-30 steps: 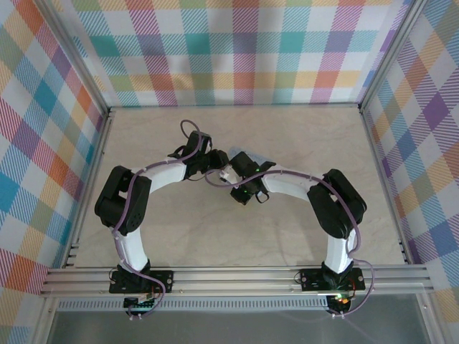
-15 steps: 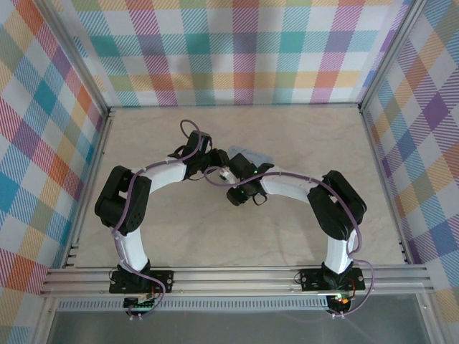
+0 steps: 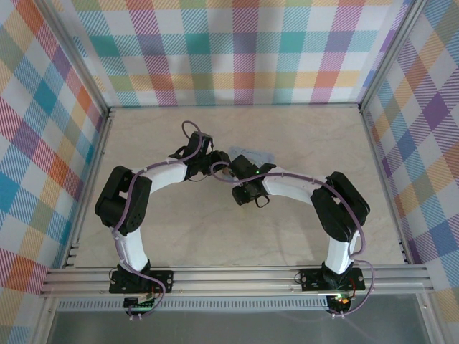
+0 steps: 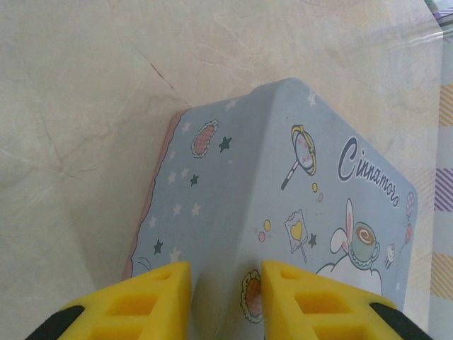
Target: Unlock the padlock with the key
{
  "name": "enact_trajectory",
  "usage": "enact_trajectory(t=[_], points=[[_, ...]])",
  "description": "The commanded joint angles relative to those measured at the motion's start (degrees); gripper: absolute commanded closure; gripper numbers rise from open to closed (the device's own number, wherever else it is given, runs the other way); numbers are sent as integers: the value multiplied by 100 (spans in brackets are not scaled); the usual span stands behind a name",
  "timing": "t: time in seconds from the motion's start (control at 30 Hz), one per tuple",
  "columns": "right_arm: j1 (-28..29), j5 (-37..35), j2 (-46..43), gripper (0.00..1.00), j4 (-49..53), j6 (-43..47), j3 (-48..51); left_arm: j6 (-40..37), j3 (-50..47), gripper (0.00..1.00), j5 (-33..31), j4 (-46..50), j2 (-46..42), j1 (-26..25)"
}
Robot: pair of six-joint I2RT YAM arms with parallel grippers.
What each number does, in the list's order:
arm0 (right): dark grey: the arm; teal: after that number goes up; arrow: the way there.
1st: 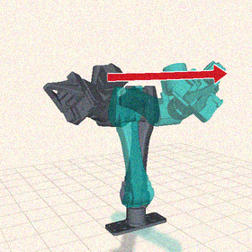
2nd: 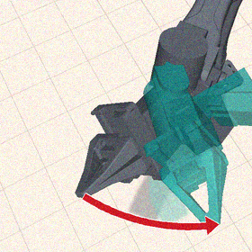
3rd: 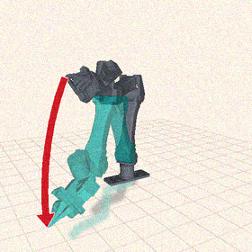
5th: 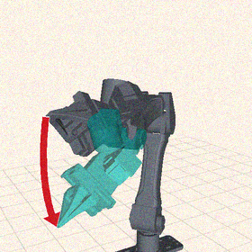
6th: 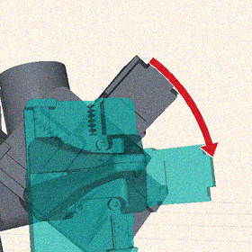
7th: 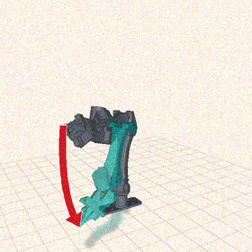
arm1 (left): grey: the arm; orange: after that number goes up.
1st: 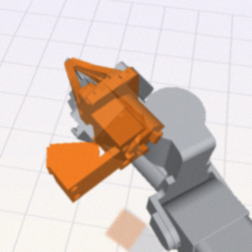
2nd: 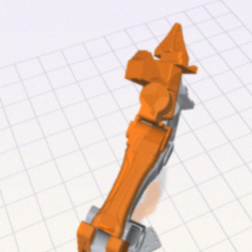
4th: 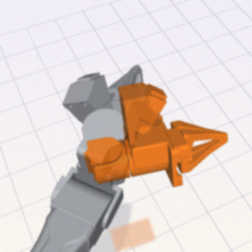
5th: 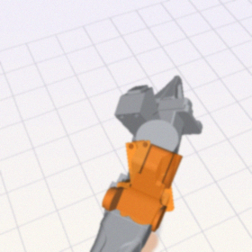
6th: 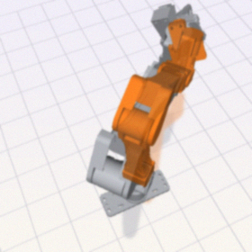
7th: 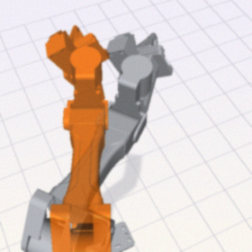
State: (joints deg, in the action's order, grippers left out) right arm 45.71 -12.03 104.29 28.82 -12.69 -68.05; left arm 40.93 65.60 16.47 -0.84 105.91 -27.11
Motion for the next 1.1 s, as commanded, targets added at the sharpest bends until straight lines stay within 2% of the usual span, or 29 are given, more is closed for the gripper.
enact_trajectory(t=[0.0,0.13,0.37,0.57,1.07], points=[[15,-211,-36,51,223,-317,-54,-6,-180,69,-3,515,108,-42],[21,-189,-124,53,85,-303,47,-7,-162,69,12,514,105,-41],[34,-284,-110,50,-439,153,275,-11,-144,69,32,537,123,-41],[25,-84,-115,50,-634,292,354,1,-162,69,23,530,79,-39],[-15,-194,516,46,-966,501,218,-13,-100,68,31,600,36,-40]])
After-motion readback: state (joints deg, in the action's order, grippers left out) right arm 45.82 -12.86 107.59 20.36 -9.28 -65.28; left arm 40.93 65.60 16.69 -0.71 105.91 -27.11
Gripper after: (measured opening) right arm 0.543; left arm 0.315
